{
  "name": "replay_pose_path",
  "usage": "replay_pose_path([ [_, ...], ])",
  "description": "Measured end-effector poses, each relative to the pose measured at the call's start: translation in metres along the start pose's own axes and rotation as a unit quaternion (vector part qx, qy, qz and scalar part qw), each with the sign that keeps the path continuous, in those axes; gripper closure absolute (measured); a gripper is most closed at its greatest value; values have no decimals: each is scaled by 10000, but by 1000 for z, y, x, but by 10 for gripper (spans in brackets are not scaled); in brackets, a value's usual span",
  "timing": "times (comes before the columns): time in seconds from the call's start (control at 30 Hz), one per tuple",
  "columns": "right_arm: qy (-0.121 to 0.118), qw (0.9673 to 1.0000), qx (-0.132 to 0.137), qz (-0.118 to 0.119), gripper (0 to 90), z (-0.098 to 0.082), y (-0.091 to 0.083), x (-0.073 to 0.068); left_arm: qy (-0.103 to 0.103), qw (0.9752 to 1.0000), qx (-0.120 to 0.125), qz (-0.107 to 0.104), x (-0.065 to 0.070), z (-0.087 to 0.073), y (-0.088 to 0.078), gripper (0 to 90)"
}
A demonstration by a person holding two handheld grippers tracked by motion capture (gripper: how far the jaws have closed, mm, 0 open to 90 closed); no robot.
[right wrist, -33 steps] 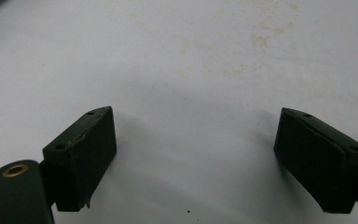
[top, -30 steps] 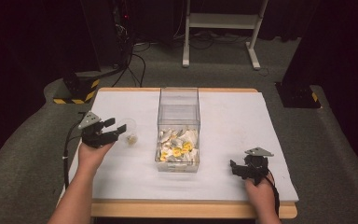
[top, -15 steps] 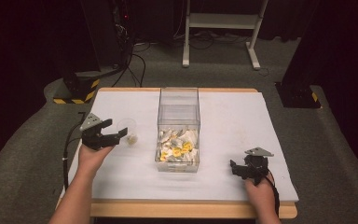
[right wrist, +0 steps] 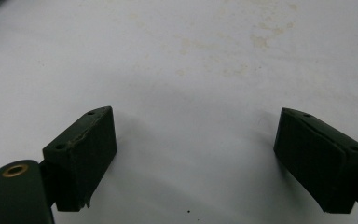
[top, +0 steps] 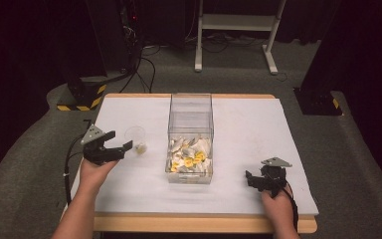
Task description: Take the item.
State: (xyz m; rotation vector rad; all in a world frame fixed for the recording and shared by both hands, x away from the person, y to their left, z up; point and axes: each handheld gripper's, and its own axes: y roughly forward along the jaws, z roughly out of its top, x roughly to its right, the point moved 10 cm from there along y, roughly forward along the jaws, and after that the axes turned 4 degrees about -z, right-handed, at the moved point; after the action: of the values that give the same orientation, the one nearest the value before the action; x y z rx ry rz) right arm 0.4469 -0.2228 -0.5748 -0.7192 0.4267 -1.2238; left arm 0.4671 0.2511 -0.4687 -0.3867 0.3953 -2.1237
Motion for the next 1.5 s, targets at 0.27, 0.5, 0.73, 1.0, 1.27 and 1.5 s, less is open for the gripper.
replay_pose_path([
  [0.27,1,10000,1,-2,130,0,0,0,-66,9999,-112,-15,-5,-13,-4,163],
  [0.5,0,10000,1,-3,130,0,0,0,-65,9996,-288,-45,-6,-26,-2,164],
  [0.73,4,10000,-2,-2,130,0,0,0,-138,9987,-485,-104,-4,-42,2,169],
  [1.0,7,10000,-3,-4,130,0,0,0,-163,9969,-754,-173,2,-71,10,175],
  [1.27,6,10000,-1,-1,130,0,0,0,-90,9921,-1252,-11,10,-107,13,167],
  [1.5,-8,10000,7,-3,132,0,0,0,281,9873,-1528,329,16,-115,16,138],
])
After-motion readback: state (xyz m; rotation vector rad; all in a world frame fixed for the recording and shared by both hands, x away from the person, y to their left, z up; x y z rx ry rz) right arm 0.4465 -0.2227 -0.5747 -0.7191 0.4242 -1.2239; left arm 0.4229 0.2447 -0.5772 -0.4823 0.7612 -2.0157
